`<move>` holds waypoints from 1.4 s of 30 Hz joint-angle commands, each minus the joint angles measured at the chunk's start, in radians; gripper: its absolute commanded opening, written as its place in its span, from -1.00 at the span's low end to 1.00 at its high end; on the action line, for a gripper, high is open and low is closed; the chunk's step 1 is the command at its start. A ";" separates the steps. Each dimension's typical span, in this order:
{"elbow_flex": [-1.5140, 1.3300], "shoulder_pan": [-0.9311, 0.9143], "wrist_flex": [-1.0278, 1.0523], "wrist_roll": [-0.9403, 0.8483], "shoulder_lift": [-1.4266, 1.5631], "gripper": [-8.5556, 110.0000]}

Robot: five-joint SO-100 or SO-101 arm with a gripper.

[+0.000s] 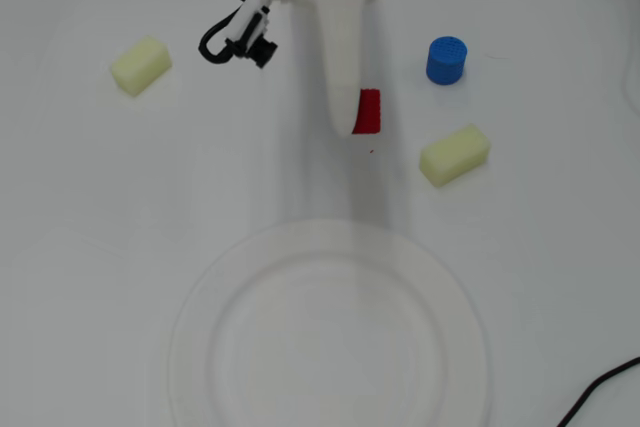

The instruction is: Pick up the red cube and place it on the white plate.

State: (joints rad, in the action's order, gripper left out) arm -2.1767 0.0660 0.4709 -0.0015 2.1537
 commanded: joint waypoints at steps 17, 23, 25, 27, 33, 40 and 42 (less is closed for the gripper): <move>0.348 -0.020 -0.034 0.049 -0.555 -0.77; 0.350 -0.023 -0.003 0.061 -0.551 -0.63; 0.364 -0.026 0.038 0.072 -0.543 -0.57; 0.391 -0.031 0.101 0.078 -0.538 -0.52; 0.402 -0.034 0.236 0.066 -0.448 -0.43; 0.291 -0.048 0.466 0.021 -0.155 -0.34; 0.172 -0.060 0.476 0.018 -0.012 -0.29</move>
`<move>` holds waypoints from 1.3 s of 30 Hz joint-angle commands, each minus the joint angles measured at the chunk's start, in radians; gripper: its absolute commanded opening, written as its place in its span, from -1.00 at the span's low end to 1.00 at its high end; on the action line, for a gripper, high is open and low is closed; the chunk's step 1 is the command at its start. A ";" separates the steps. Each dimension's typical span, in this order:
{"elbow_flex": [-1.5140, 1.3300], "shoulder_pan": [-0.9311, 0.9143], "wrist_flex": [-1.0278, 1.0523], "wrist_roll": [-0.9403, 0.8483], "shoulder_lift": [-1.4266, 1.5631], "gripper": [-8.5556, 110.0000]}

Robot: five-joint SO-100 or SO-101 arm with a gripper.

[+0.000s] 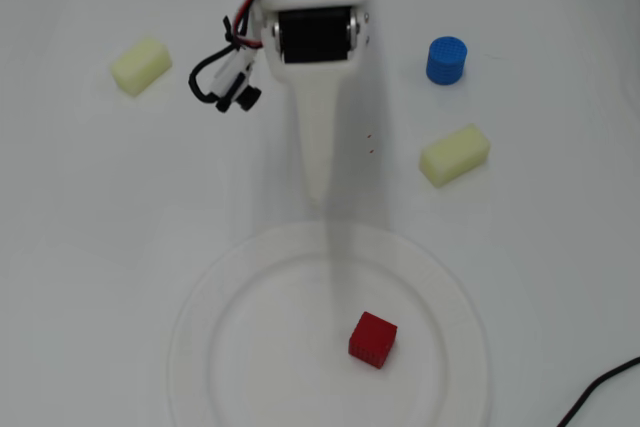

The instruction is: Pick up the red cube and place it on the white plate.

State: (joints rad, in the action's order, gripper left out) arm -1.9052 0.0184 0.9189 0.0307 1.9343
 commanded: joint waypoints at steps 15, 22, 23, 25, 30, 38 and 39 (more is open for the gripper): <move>-1.031 -0.054 -0.038 -0.044 1.040 -0.25; -1.247 -0.009 -0.101 0.049 1.042 -0.26; -1.253 -0.009 -0.080 0.066 1.068 -0.27; -1.275 0.014 -0.003 0.054 1.166 -0.36; -1.339 0.083 0.245 0.015 1.514 -0.64; -1.336 0.060 0.265 0.023 1.514 -0.86; -1.336 0.060 0.265 0.028 1.514 -0.86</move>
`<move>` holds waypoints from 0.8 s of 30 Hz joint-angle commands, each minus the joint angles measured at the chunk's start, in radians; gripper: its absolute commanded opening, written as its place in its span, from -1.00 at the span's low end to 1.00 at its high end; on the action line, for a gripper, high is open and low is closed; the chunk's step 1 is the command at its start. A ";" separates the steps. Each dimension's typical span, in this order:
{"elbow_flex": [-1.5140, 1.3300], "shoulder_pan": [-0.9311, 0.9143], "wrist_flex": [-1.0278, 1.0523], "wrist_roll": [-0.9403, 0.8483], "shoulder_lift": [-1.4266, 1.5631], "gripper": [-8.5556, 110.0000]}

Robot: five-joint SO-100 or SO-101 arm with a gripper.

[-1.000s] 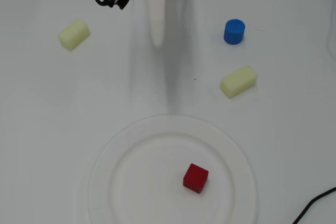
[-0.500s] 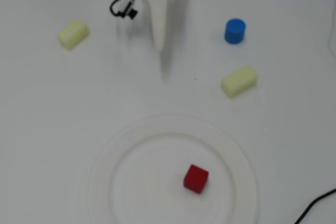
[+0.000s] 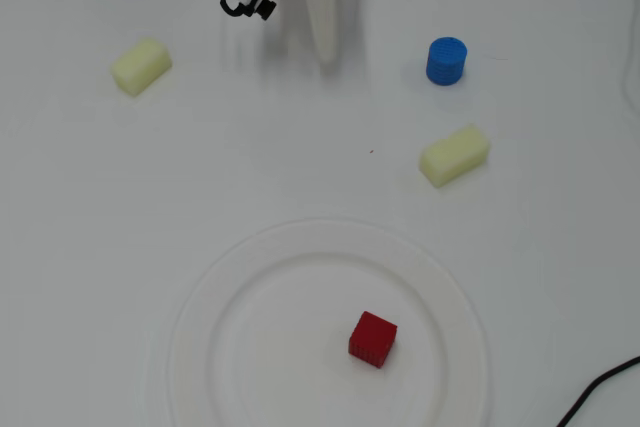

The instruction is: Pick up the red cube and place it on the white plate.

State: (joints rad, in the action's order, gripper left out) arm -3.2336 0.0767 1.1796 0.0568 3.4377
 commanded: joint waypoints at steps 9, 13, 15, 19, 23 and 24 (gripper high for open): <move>-0.011 -0.225 0.005 0.229 0.003 -0.68; -0.015 -0.307 0.005 0.239 0.002 -0.72; -0.012 -0.291 0.003 0.224 0.002 -0.84; -0.026 -0.187 -0.055 0.333 0.003 -0.86; -0.032 -0.184 -0.049 0.356 0.003 -0.86; -0.032 -0.181 -0.049 0.344 0.003 -0.86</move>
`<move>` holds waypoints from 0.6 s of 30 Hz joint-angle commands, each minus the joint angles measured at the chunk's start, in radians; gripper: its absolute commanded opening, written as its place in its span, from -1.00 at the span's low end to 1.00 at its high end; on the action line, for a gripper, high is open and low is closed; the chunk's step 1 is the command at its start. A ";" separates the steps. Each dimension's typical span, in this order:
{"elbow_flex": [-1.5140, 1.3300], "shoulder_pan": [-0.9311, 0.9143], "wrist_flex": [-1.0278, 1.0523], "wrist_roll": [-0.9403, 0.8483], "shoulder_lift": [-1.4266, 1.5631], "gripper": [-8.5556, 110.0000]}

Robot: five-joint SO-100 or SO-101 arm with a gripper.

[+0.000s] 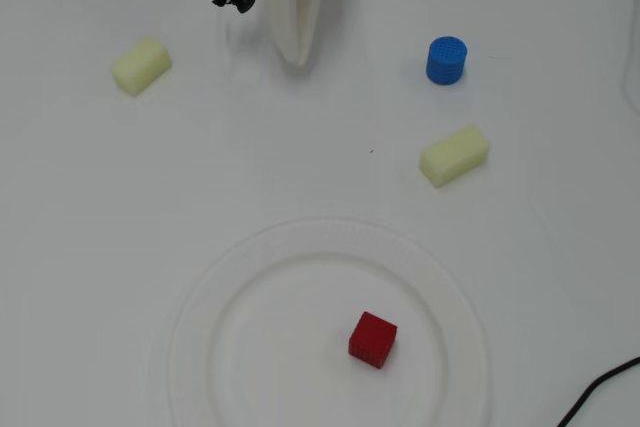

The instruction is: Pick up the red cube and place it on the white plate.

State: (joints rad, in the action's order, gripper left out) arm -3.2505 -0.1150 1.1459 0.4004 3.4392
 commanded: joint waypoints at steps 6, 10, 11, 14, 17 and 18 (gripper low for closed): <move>-0.006 0.034 -0.021 -0.367 0.002 -0.86; 0.018 0.032 0.091 -0.492 0.002 -0.86; 0.018 0.032 0.091 -0.495 0.002 -0.86; 0.018 0.034 0.091 -0.515 0.002 -0.86; 0.018 0.034 0.091 -0.517 0.002 -0.86; 0.018 0.034 0.091 -0.517 0.002 -0.85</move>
State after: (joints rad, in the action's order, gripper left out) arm -3.2367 -0.0813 1.2318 -0.1089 3.4392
